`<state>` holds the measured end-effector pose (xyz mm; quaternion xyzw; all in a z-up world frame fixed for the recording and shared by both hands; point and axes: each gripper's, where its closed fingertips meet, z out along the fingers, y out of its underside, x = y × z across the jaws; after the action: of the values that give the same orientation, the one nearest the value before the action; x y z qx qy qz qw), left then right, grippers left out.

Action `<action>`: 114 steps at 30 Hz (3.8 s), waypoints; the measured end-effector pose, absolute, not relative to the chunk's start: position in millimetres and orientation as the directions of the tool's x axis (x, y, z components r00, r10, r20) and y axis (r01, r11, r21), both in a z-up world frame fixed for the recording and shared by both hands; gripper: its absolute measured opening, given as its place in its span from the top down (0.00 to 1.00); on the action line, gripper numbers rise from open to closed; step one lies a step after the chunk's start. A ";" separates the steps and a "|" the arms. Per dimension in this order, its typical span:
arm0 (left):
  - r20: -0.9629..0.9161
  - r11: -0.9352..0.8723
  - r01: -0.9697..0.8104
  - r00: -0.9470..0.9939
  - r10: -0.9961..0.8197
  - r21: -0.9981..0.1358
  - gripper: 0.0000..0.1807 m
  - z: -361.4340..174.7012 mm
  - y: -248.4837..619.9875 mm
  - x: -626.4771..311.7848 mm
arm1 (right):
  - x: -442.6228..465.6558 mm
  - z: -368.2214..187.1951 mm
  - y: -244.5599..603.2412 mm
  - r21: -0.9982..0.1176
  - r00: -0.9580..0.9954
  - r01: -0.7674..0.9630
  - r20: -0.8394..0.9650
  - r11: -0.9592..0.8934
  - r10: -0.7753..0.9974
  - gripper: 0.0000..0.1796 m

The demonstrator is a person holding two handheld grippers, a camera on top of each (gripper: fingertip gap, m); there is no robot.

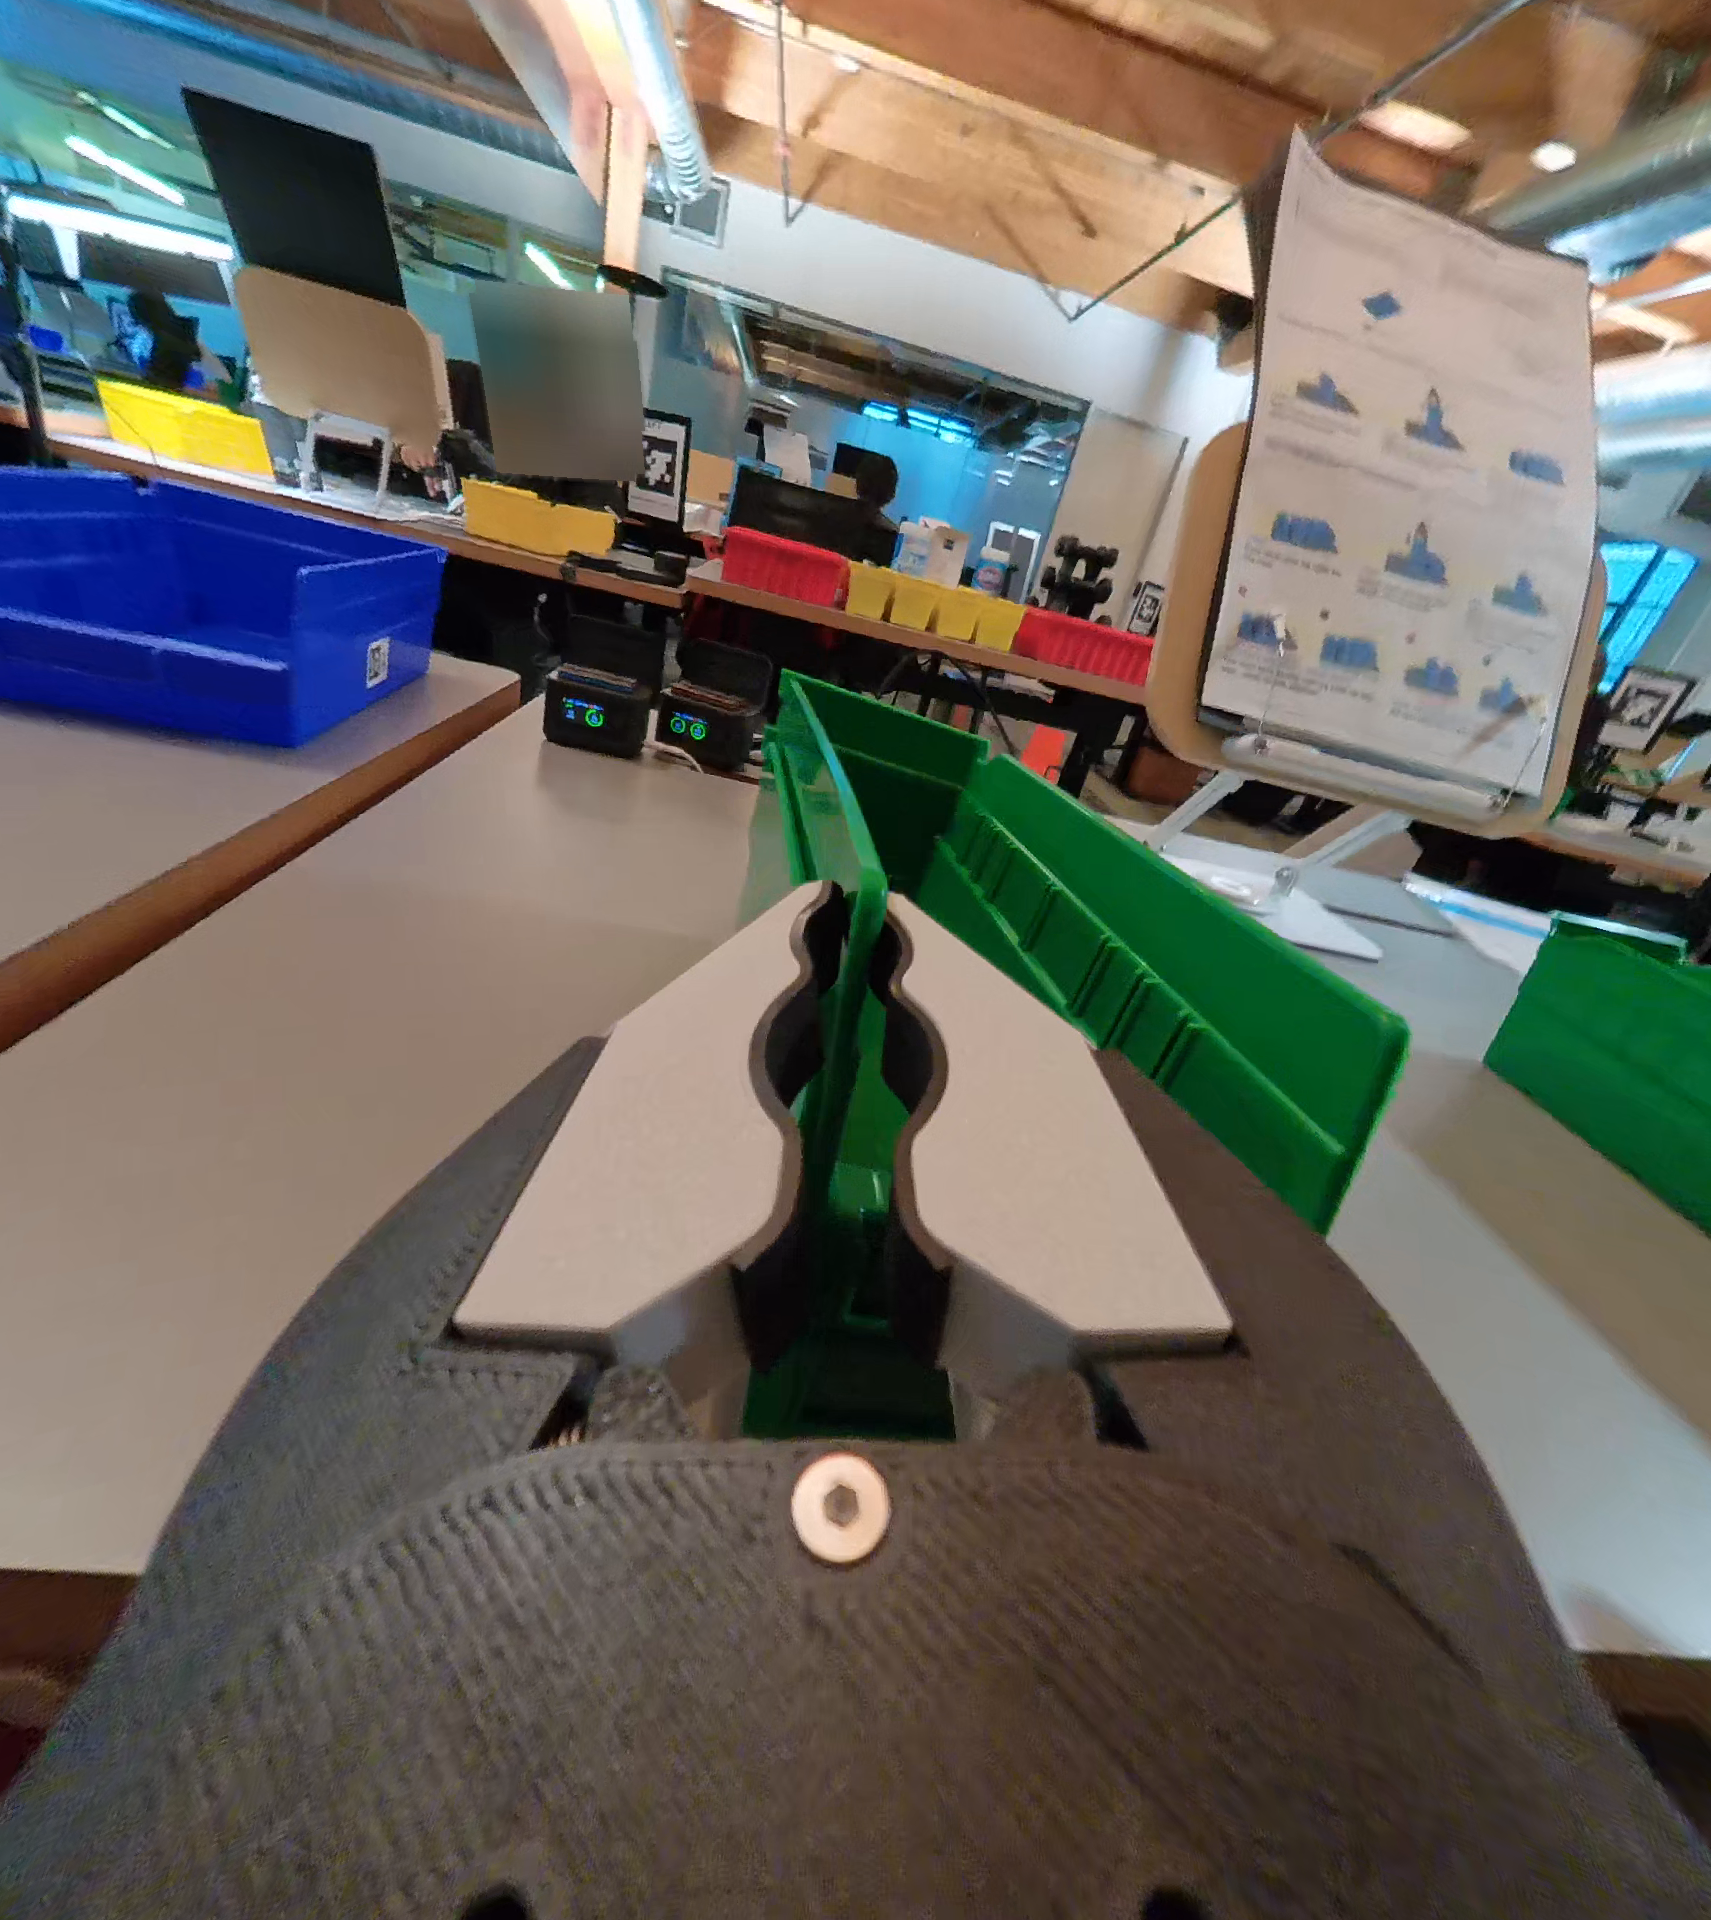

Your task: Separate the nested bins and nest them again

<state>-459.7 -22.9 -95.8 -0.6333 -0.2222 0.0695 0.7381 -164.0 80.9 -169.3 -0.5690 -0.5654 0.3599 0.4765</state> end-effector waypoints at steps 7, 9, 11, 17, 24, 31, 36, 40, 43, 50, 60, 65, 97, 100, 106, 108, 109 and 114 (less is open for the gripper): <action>0.296 0.254 0.214 0.887 0.353 -0.943 1.00 -85.7 -27.9 -460.0 | -164.2 -170.3 80.8 -0.948 0.101 0.304 0.128 0.092 0.987 0.81; 0.365 0.280 0.277 0.864 0.346 -0.919 1.00 -88.5 -30.0 -464.5 | -164.2 -170.8 80.8 -0.947 0.100 0.307 0.131 0.095 0.986 0.81; 0.311 0.254 0.229 0.881 0.357 -0.940 1.00 -89.3 -29.4 -461.5 | -164.2 -170.4 81.0 -0.948 0.101 0.305 0.131 0.095 0.986 0.81; 0.352 0.264 0.270 0.870 0.345 -0.926 1.00 -91.7 -29.5 -463.4 | -164.2 -170.7 81.1 -0.947 0.102 0.307 0.132 0.095 0.986 0.81; 0.339 0.249 0.262 0.872 0.354 -0.932 0.99 -92.9 -25.5 -458.9 | -177.5 -162.9 77.9 -0.967 0.116 0.254 0.058 0.027 0.992 0.82; 0.340 0.261 0.260 0.880 0.332 -0.929 0.99 -87.7 -21.6 -448.9 | -242.9 -145.0 24.8 -0.984 -0.018 0.173 -0.050 -0.046 0.999 0.80; 0.322 0.304 0.224 0.888 0.329 -0.926 1.00 -72.5 -31.9 -450.2 | -265.9 -148.9 5.3 -0.980 -0.073 0.188 -0.081 -0.066 0.994 0.79; 0.336 0.338 0.227 0.889 0.311 -0.913 1.00 -60.9 -38.0 -447.8 | -252.3 -154.5 15.6 -0.981 -0.040 0.187 -0.057 -0.048 0.998 0.79; 0.321 0.369 0.202 0.899 0.297 -0.907 0.99 -42.0 -40.6 -439.0 | -241.3 -151.9 26.6 -0.982 -0.008 0.177 -0.069 -0.067 0.998 0.80; 0.293 0.460 0.175 0.935 0.198 -0.871 1.00 15.0 -32.1 -398.5 | -221.6 -153.3 43.1 -0.982 0.054 0.168 -0.080 -0.088 0.995 0.80; 0.259 0.368 0.249 0.966 -0.023 -0.896 1.00 -6.0 49.3 -304.6 | -174.1 -151.0 65.3 -0.986 0.204 0.156 -0.020 -0.053 0.979 0.80; 0.262 0.282 0.255 0.965 -0.015 -0.925 1.00 -35.7 84.6 -286.0 | -153.5 -153.9 72.2 -0.985 0.260 0.166 0.003 -0.041 0.966 0.80; 0.385 -0.030 0.384 0.920 -0.072 -0.923 0.91 -135.6 104.8 -240.7 | -154.7 -160.2 102.7 -0.973 0.414 0.230 0.079 -0.020 0.907 0.76; 0.385 -0.026 0.385 0.919 -0.087 -0.923 0.91 -136.1 104.5 -238.6 | -154.7 -163.7 104.7 -0.973 0.415 0.228 0.054 -0.046 0.908 0.78; 0.445 -0.066 0.440 0.885 -0.135 -0.896 0.88 -141.3 103.7 -234.8 | -155.5 -163.1 109.6 -0.974 0.425 0.220 0.052 -0.047 0.904 0.84; 0.459 -0.091 0.450 0.875 -0.152 -0.888 0.88 -142.0 102.4 -231.2 | -152.4 -163.0 114.2 -0.975 0.446 0.211 0.026 -0.076 0.895 0.89; 0.454 -0.100 0.443 0.877 -0.156 -0.891 0.88 -142.2 101.4 -229.9 | -149.4 -163.0 116.0 -0.973 0.463 0.200 -0.011 -0.116 0.886 0.93; 0.482 -0.131 0.464 0.852 -0.204 -0.876 0.86 -141.0 95.7 -215.3 | -133.0 -163.1 120.2 -0.960 0.493 0.167 -0.115 -0.224 0.862 0.99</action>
<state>-215.3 95.7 -141.0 -0.7072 -0.0921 -0.2559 0.6527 -133.0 120.2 -163.1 -0.7020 -0.3666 0.3452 0.5036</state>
